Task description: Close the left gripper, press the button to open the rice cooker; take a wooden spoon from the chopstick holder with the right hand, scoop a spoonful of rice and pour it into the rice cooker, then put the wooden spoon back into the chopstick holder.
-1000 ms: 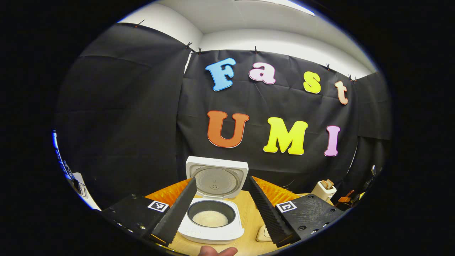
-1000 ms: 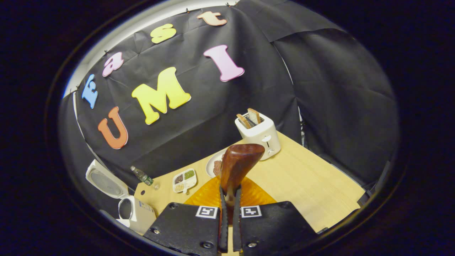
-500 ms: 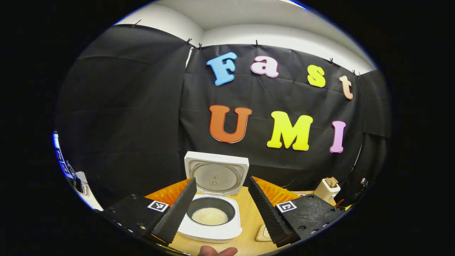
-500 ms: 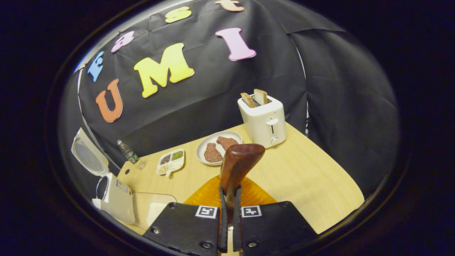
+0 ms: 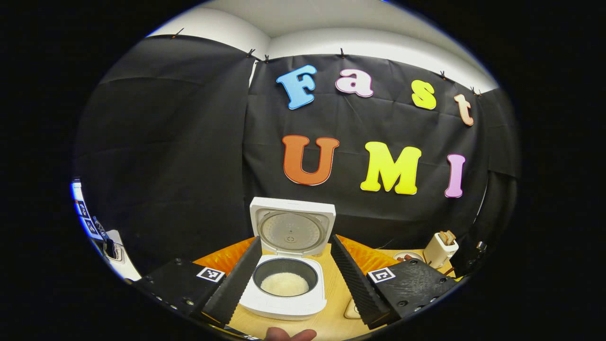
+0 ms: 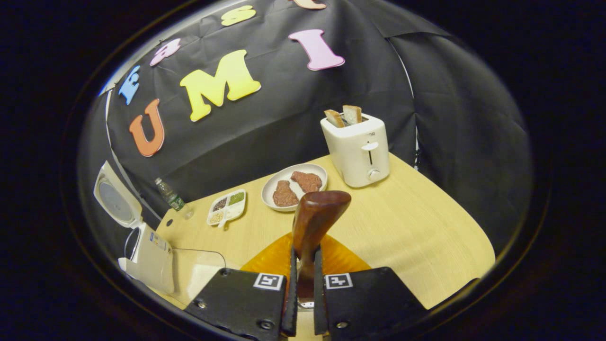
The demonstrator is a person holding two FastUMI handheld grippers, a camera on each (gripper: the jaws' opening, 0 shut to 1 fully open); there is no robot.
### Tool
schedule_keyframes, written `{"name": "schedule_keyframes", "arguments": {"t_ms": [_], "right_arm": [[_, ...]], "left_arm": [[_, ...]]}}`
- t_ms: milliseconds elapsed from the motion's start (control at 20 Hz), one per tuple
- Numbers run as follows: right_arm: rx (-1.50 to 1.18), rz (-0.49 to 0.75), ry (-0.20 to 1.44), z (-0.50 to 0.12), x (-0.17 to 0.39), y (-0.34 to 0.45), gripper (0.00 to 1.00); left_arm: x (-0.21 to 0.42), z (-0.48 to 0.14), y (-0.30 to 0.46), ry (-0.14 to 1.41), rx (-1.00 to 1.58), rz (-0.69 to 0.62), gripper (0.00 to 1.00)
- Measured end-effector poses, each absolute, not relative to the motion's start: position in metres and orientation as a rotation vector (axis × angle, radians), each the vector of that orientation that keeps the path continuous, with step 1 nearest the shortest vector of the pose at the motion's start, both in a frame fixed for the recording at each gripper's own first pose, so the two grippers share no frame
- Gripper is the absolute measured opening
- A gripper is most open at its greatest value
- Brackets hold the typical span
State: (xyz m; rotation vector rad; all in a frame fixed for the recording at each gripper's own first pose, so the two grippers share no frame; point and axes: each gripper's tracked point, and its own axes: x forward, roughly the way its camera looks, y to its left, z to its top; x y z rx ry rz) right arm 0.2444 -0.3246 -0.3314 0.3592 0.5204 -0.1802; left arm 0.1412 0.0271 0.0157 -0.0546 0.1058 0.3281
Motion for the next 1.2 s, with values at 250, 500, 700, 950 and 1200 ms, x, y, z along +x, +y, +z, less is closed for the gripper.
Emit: {"name": "schedule_keyframes", "arguments": {"t_ms": [250,500,700,950,1200], "right_arm": [[0.304,-0.201,0.481,-0.311,0.233,-0.338,0.65],[0.291,-0.260,0.415,-0.268,0.218,-0.359,0.92],[0.266,-0.295,0.302,-0.207,0.196,-0.372,0.95],[0.167,-0.320,0.182,-0.138,0.159,-0.365,1.00],[0.105,-0.309,0.165,-0.111,0.121,-0.321,1.00]], "left_arm": [[0.146,0.020,0.020,0.090,-0.071,0.310,0.95],[0.154,0.029,0.019,0.080,-0.075,0.288,0.94],[0.174,0.035,0.028,0.111,-0.069,0.259,0.94],[0.220,0.068,0.047,0.142,-0.154,0.195,0.94],[0.290,0.068,0.092,0.204,-0.212,0.212,0.94]]}}
